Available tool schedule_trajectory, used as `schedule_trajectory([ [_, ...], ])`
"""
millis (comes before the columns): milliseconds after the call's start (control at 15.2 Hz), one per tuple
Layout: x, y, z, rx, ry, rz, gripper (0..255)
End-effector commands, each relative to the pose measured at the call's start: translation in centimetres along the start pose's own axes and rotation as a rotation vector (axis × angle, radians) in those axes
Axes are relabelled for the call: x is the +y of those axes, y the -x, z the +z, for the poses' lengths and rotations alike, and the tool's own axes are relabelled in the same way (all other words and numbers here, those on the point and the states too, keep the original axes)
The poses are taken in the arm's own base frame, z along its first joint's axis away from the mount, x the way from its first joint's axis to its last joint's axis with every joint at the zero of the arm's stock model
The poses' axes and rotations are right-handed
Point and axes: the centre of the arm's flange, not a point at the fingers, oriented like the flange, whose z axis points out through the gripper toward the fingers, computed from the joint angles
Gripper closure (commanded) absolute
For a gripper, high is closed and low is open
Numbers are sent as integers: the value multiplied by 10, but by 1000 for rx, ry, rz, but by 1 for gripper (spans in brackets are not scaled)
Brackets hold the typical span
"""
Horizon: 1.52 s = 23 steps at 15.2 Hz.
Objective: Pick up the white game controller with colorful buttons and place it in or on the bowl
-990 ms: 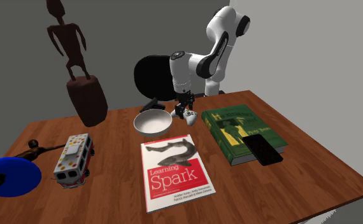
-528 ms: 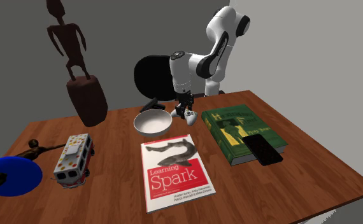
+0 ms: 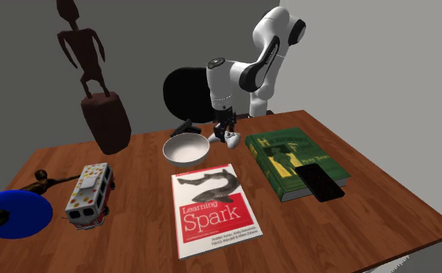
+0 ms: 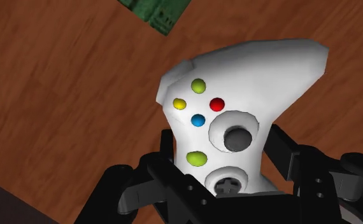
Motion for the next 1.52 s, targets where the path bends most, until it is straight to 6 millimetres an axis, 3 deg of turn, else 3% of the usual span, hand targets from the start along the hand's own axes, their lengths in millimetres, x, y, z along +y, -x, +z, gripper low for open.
schedule_trajectory([
  [0, 2, 0, -10, 0, 0, 0, 255],
  [1320, 12, 10, -114, 0, 0, 0, 255],
  [1452, -12, 0, -118, 0, 0, 0, 255],
])
